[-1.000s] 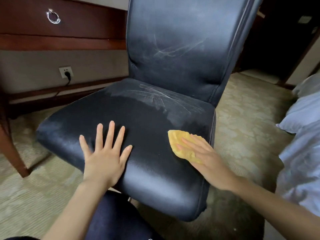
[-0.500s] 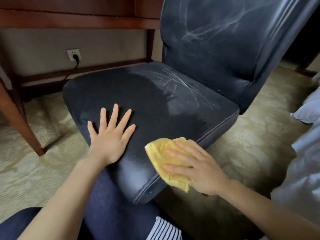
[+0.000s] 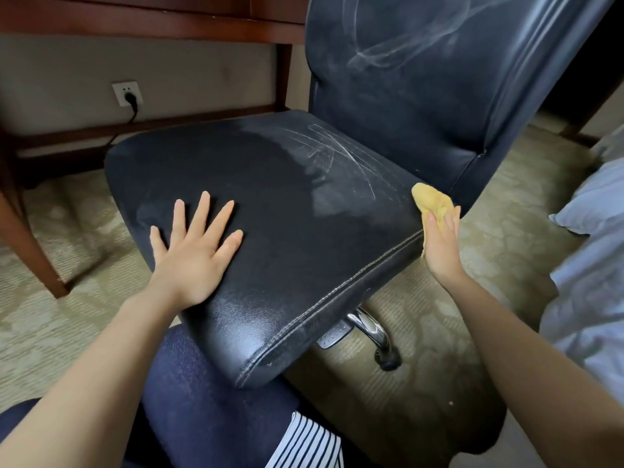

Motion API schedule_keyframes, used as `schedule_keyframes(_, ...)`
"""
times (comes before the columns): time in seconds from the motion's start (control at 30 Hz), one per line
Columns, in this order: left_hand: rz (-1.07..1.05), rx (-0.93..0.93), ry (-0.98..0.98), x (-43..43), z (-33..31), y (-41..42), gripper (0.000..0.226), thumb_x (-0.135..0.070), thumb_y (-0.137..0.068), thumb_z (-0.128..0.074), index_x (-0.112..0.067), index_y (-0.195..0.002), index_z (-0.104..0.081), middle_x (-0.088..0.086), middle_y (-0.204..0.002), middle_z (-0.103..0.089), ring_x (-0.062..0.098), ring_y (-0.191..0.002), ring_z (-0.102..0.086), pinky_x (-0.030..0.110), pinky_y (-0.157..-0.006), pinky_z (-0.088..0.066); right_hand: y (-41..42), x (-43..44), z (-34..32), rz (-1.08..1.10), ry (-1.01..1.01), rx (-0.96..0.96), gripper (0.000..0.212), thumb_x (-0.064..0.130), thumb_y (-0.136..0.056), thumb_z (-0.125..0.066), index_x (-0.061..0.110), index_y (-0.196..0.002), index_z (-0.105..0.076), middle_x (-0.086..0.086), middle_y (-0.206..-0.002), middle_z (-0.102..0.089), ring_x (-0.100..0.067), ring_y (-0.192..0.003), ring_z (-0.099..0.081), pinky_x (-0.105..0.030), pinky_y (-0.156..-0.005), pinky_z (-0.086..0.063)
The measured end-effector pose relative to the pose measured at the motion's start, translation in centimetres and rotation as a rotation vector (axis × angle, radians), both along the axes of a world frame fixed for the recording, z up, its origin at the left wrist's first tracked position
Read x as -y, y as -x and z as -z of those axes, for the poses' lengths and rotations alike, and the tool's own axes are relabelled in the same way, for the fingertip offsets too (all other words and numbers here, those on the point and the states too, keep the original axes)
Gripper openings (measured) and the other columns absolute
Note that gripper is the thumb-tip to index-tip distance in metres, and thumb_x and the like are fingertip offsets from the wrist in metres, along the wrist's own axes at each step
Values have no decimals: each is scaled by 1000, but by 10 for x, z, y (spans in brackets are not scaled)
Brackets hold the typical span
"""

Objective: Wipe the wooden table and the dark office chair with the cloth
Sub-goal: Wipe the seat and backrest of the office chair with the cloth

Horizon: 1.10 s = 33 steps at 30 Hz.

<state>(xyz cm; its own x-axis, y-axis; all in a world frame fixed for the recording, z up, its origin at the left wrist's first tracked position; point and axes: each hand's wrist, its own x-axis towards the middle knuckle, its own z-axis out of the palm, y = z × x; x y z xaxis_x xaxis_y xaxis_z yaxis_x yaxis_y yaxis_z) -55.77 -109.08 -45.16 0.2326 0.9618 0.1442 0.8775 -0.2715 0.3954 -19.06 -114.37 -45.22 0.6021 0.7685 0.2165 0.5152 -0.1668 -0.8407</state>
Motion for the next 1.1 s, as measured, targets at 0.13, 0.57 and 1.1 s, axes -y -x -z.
schedule_keyframes(0.13, -17, 14, -14, 2, 1, -3, 56, -61, -90, -17, -53, -144, -4, -17, -157, 10, 16, -144, 18, 55, -111, 10, 11, -16, -12, 236, -120, -386, 55, 35, -104, -29, 23, -153, -10, -1, -160, -10, -19, -146, -12, -32, -116, -10)
schedule_keyframes(0.57, -56, -35, -21, 7, -4, -13, 56, -57, -94, -14, -45, -148, -4, -10, -159, 9, 20, -144, 19, 60, -109, 11, 144, 48, 25, 13, -346, -114, 43, 39, -98, -36, 43, -140, -27, 26, -156, -1, -6, -145, 2, -34, -118, -8)
schedule_keyframes(1.1, -23, -6, -21, 0, -5, 0, 52, -55, -95, -19, -48, -146, -10, -13, -159, 3, 19, -145, 14, 57, -111, 9, 198, 73, 77, -489, -797, 1325, 44, 45, -89, -53, 48, -131, -43, 16, -140, -36, -14, -136, -26, -38, -110, -23)
